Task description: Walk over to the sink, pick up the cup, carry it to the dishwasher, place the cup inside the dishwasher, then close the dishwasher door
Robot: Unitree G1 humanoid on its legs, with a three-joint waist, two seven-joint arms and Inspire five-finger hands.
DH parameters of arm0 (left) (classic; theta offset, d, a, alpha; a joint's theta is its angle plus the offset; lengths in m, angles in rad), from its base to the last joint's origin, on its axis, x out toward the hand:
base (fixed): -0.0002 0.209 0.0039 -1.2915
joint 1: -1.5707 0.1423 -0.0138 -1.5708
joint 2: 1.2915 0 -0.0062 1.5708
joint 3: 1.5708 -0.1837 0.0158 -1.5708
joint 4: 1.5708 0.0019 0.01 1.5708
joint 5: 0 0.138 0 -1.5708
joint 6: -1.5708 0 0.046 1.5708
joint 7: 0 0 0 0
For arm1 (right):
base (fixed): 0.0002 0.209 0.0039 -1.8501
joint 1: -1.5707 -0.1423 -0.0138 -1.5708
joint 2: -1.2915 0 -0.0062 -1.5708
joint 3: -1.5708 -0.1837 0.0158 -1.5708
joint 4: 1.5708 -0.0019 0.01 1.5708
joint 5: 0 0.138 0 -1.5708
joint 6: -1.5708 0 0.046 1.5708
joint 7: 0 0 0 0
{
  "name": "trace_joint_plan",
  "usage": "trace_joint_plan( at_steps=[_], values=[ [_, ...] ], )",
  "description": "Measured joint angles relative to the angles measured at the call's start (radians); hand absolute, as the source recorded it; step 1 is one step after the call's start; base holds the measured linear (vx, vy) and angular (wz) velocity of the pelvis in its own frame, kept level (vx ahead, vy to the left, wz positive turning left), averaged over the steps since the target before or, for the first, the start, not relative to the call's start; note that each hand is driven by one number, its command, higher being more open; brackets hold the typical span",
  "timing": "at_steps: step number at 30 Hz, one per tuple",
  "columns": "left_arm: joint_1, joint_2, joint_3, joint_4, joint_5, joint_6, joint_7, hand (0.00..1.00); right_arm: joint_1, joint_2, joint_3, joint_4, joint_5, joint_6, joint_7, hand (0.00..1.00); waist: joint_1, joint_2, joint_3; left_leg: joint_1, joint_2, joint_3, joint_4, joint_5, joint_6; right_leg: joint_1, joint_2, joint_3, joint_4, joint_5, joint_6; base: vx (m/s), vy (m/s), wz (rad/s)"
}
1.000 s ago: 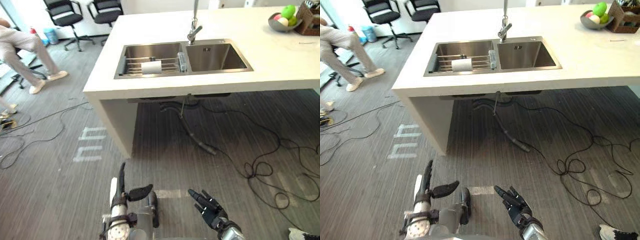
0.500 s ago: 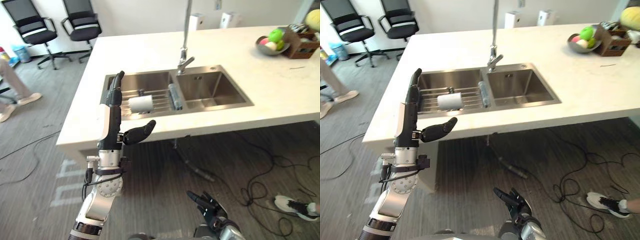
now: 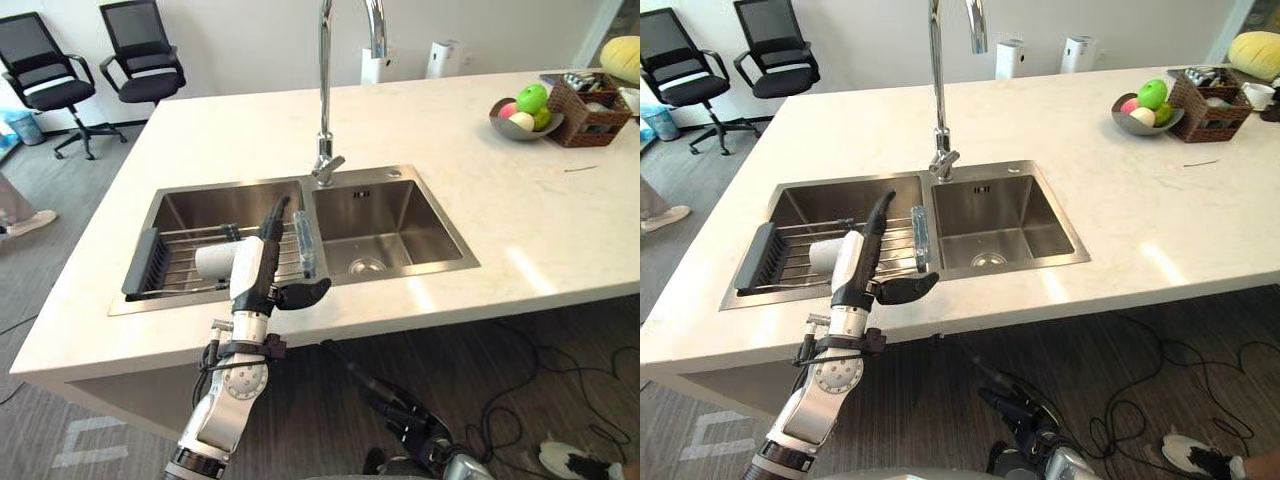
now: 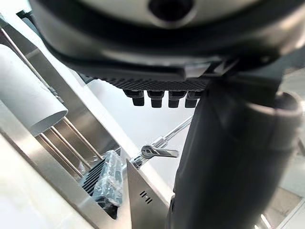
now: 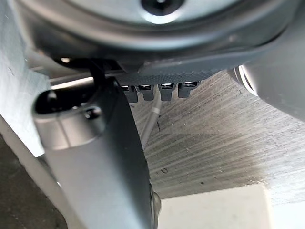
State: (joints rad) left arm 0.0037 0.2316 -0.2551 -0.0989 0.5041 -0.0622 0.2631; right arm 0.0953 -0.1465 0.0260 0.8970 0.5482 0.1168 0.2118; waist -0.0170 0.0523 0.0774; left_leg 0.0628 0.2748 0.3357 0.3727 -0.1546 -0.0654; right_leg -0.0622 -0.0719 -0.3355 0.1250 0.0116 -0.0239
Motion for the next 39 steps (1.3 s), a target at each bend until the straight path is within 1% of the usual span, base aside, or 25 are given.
trace_joint_plan(
  at_steps=[1,2,3,4,6,7,9,12,15,17,18,19,20,21,22,23,25,27,30,32,34,36,37,39],
  values=[
    [-0.025,0.014,0.000,0.001,0.013,0.006,-0.022,1.00,-0.002,-0.006,-0.001,0.003,0.000,0.008,0.000,1.00,0.003,0.008,-0.006,0.001,-0.016,0.034,-0.114,0.047,-0.002,0.000,-0.001,-0.017,-0.006,0.002,0.005,0.12,0.036,0.52],
    [-0.036,0.026,0.000,0.002,0.021,0.013,-0.029,1.00,-0.001,-0.011,-0.001,0.004,0.000,0.011,0.000,1.00,0.001,0.009,-0.012,0.012,-0.026,0.035,-0.150,0.065,-0.021,0.000,-0.002,-0.026,-0.007,0.004,0.009,0.13,0.053,0.48],
    [-0.065,0.052,-0.003,0.012,0.029,0.028,-0.039,1.00,-0.001,-0.015,-0.003,0.006,0.000,0.015,0.002,1.00,-0.002,0.013,-0.017,0.032,-0.041,0.024,-0.224,0.087,-0.045,0.009,0.001,-0.043,-0.032,0.015,0.015,0.11,0.044,0.36],
    [-0.083,0.068,-0.003,0.021,0.029,0.037,-0.045,1.00,-0.002,-0.016,-0.003,0.010,0.000,0.017,0.004,1.00,-0.002,0.014,-0.018,0.038,-0.045,0.023,-0.247,0.092,-0.046,0.014,0.003,-0.049,-0.045,0.022,0.017,0.11,0.062,0.30],
    [-0.141,0.134,0.006,0.056,0.029,0.081,-0.069,1.00,-0.008,-0.017,-0.016,0.027,0.000,0.023,0.009,1.00,-0.002,0.016,-0.019,0.060,-0.072,0.025,-0.315,0.122,-0.053,0.031,-0.001,-0.051,-0.101,0.057,0.025,0.04,0.092,0.05],
    [-0.153,0.153,0.010,0.065,0.029,0.089,-0.073,1.00,-0.008,-0.019,-0.021,0.029,0.000,0.024,0.009,1.00,-0.004,0.018,-0.020,0.065,-0.083,0.028,-0.329,0.130,-0.053,0.036,-0.005,-0.049,-0.118,0.069,0.028,0.01,0.102,-0.03],
    [-0.187,0.214,0.014,0.067,0.029,0.123,-0.094,1.00,-0.008,-0.027,-0.021,0.030,0.000,0.028,0.010,1.00,-0.014,0.020,-0.022,0.064,-0.109,0.030,-0.343,0.141,-0.051,0.047,-0.018,-0.045,-0.164,0.101,0.039,-0.03,0.083,-0.01],
    [-0.239,0.245,0.048,0.067,0.028,0.147,-0.136,1.00,-0.006,-0.029,-0.020,0.026,-0.001,0.034,0.016,1.00,-0.023,0.028,-0.028,0.058,-0.124,0.030,-0.357,0.141,-0.050,0.048,-0.033,-0.044,-0.197,0.130,0.047,-0.07,0.087,0.02],
    [-0.305,0.291,0.052,0.068,0.027,0.157,-0.196,1.00,-0.005,-0.030,-0.019,0.019,-0.001,0.046,0.018,1.00,-0.024,0.029,-0.029,0.063,-0.129,0.032,-0.381,0.138,-0.047,0.044,-0.029,-0.043,-0.209,0.140,0.040,-0.10,0.040,-0.01],
    [-0.342,0.312,0.052,0.069,0.027,0.158,-0.248,1.00,-0.004,-0.030,-0.018,0.013,-0.001,0.053,0.019,1.00,-0.026,0.029,-0.029,0.073,-0.122,0.037,-0.396,0.127,-0.043,0.044,-0.020,-0.041,-0.213,0.143,0.043,-0.13,0.018,-0.07],
    [-0.355,0.324,0.052,0.071,0.027,0.158,-0.286,1.00,-0.003,-0.030,-0.016,0.009,-0.001,0.061,0.018,1.00,-0.025,0.024,-0.031,0.078,-0.121,0.046,-0.396,0.126,-0.043,0.044,-0.020,-0.030,-0.214,0.145,0.045,-0.11,0.010,-0.22],
    [-0.358,0.336,0.051,0.073,0.027,0.161,-0.326,1.00,0.004,-0.031,-0.016,-0.005,-0.001,0.071,0.019,1.00,-0.026,0.025,-0.033,0.081,-0.122,0.060,-0.393,0.115,-0.048,0.044,-0.020,-0.018,-0.214,0.150,0.045,-0.10,0.012,-0.26],
    [-0.360,0.341,0.050,0.074,0.027,0.164,-0.347,1.00,0.008,-0.032,-0.016,-0.012,-0.001,0.073,0.019,1.00,-0.027,0.026,-0.033,0.082,-0.122,0.064,-0.391,0.109,-0.049,0.044,-0.020,-0.012,-0.215,0.153,0.045,-0.08,0.014,-0.26],
    [-0.376,0.344,0.047,0.086,0.028,0.170,-0.393,1.00,0.015,-0.034,-0.016,-0.026,-0.001,0.076,0.021,1.00,-0.028,0.026,-0.034,0.082,-0.123,0.069,-0.388,0.105,-0.044,0.041,-0.020,-0.006,-0.215,0.158,0.043,-0.06,0.008,-0.16],
    [-0.400,0.344,0.041,0.104,0.027,0.179,-0.435,1.00,0.017,-0.034,-0.016,-0.031,-0.001,0.079,0.024,1.00,-0.030,0.025,-0.035,0.080,-0.123,0.071,-0.388,0.106,-0.045,0.038,-0.020,-0.003,-0.215,0.160,0.042,-0.05,0.003,-0.11],
    [-0.410,0.345,0.036,0.112,0.027,0.183,-0.452,1.00,0.018,-0.034,-0.016,-0.034,-0.001,0.079,0.026,1.00,-0.031,0.025,-0.035,0.079,-0.122,0.072,-0.388,0.106,-0.046,0.036,-0.019,-0.003,-0.215,0.161,0.041,-0.03,-0.007,-0.06],
    [-0.430,0.348,0.030,0.119,0.028,0.193,-0.525,1.00,0.018,-0.035,-0.016,-0.041,-0.001,0.082,0.034,1.00,-0.043,0.026,-0.036,0.073,-0.120,0.075,-0.389,0.112,-0.054,0.027,-0.016,0.000,-0.215,0.165,0.040,0.00,-0.012,-0.04],
    [-0.457,0.349,0.006,0.148,0.028,0.199,-0.562,1.00,0.017,-0.035,-0.016,-0.043,-0.001,0.082,0.041,1.00,-0.053,0.026,-0.036,0.073,-0.119,0.075,-0.391,0.115,-0.057,0.026,-0.013,0.000,-0.214,0.174,0.039,0.00,0.000,0.00],
    [-0.513,0.351,-0.038,0.211,0.029,0.212,-0.606,1.00,0.017,-0.035,-0.016,-0.043,0.000,0.081,0.047,1.00,-0.056,0.025,-0.036,0.078,-0.121,0.083,-0.390,0.117,-0.052,0.026,-0.013,0.007,-0.211,0.179,0.037,0.03,0.024,-0.06],
    [-0.536,0.352,-0.042,0.245,0.029,0.218,-0.618,1.00,0.017,-0.035,-0.016,-0.044,0.000,0.081,0.048,1.00,-0.058,0.025,-0.037,0.079,-0.123,0.086,-0.389,0.116,-0.050,0.026,-0.014,0.011,-0.211,0.180,0.039,0.02,0.032,-0.05],
    [-0.547,0.375,-0.049,0.275,0.028,0.225,-0.617,1.00,0.015,-0.034,-0.015,-0.043,0.001,0.081,0.049,1.00,-0.065,0.024,-0.037,0.088,-0.125,0.089,-0.392,0.115,-0.049,0.029,-0.015,0.013,-0.211,0.180,0.039,0.01,0.029,-0.04],
    [-0.548,0.417,-0.053,0.311,0.027,0.234,-0.616,1.00,0.014,-0.033,-0.015,-0.043,0.007,0.081,0.050,1.00,-0.077,0.024,-0.037,0.095,-0.126,0.093,-0.394,0.113,-0.047,0.033,-0.015,0.017,-0.215,0.181,0.039,-0.02,0.026,-0.06],
    [-0.548,0.436,-0.053,0.338,0.027,0.239,-0.613,1.00,0.015,-0.033,-0.015,-0.043,0.010,0.080,0.051,1.00,-0.078,0.024,-0.037,0.097,-0.128,0.097,-0.394,0.112,-0.046,0.033,-0.016,0.021,-0.216,0.181,0.041,-0.03,0.021,-0.07],
    [-0.548,0.449,-0.053,0.359,0.027,0.243,-0.611,1.00,0.015,-0.033,-0.015,-0.043,0.011,0.080,0.051,1.00,-0.077,0.023,-0.037,0.099,-0.129,0.099,-0.394,0.111,-0.045,0.033,-0.016,0.024,-0.216,0.182,0.042,-0.03,0.016,-0.04]
  ],
)
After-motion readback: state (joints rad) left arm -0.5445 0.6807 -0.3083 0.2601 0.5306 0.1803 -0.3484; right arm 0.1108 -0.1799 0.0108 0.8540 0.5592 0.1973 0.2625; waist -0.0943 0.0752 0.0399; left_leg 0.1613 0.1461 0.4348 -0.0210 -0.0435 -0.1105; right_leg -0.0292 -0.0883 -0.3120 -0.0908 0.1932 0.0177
